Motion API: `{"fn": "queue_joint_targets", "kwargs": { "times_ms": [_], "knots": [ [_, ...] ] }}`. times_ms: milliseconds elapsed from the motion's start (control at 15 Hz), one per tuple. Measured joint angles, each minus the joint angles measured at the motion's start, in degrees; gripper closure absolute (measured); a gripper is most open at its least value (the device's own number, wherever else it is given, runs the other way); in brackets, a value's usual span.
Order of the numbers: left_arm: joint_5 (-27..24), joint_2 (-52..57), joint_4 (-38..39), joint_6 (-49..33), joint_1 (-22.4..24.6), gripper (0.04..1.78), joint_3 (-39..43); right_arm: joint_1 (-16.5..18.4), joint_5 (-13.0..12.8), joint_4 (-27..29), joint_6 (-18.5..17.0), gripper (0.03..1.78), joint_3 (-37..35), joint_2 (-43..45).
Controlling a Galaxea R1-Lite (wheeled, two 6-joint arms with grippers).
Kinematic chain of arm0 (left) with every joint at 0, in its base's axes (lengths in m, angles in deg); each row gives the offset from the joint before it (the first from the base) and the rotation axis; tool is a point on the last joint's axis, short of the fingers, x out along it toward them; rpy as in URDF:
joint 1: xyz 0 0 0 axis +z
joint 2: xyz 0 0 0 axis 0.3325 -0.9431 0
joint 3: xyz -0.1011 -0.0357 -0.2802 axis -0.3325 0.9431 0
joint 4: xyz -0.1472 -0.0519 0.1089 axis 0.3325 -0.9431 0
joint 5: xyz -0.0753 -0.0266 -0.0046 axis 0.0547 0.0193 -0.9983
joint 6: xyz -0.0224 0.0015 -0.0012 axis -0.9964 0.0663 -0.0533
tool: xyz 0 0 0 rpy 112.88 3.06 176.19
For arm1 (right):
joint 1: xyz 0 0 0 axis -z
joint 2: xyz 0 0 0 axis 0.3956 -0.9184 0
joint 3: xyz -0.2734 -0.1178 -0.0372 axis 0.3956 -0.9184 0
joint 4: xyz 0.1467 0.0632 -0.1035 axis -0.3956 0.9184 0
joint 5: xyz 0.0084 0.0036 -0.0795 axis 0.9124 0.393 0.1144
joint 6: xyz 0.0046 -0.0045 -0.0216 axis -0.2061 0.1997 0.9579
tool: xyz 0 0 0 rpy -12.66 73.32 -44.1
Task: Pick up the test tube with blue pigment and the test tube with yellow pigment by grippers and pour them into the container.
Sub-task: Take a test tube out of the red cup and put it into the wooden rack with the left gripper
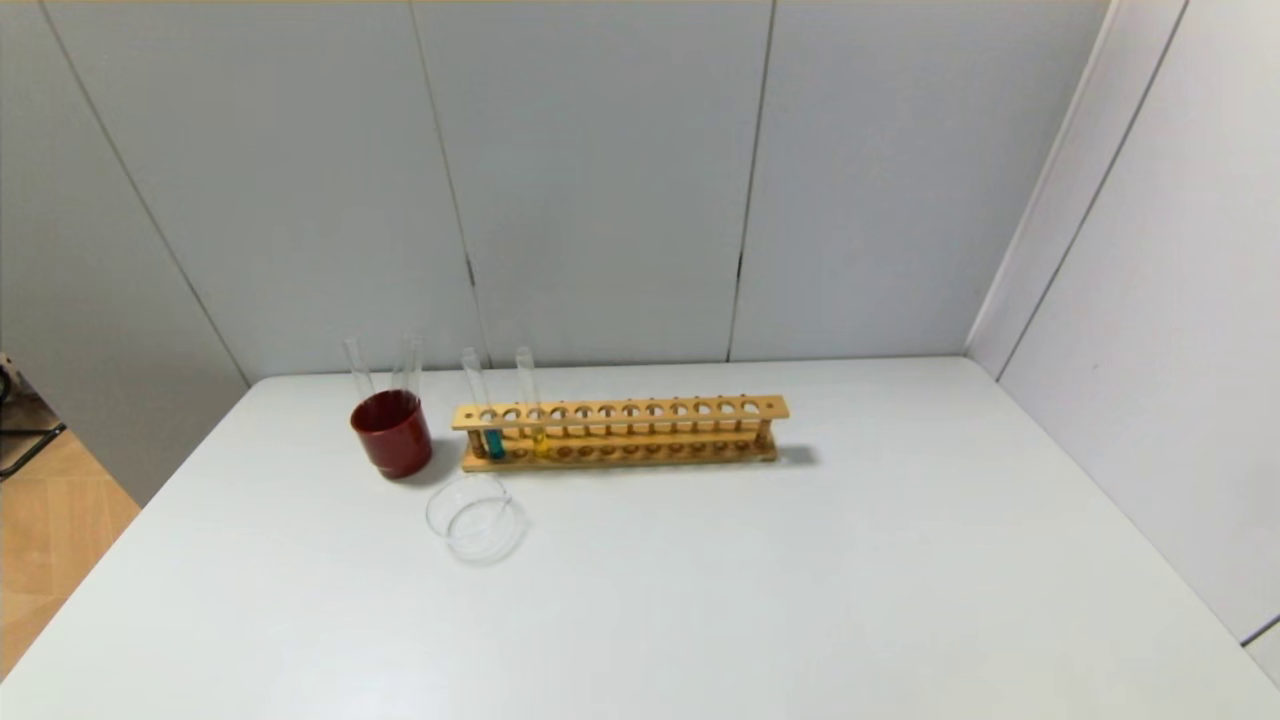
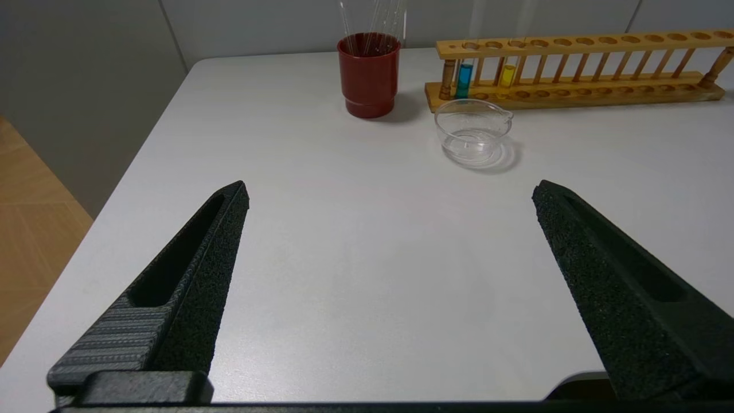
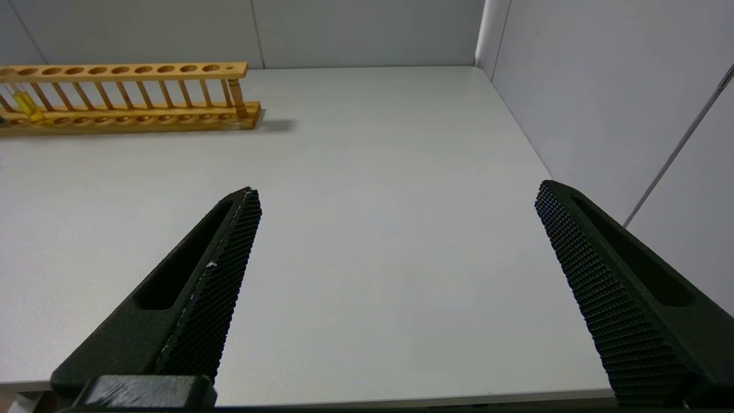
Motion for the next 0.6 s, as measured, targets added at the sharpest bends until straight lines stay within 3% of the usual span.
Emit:
{"fn": "queue_joint_targets", "kwargs": {
  "times_ms": [600],
  "knots": [
    [0.09,0.00,0.00,0.35,0.00,0.07,0.00,0.00,-0.02,0.00,0.00,0.06,0.00,0.00]
  ]
}}
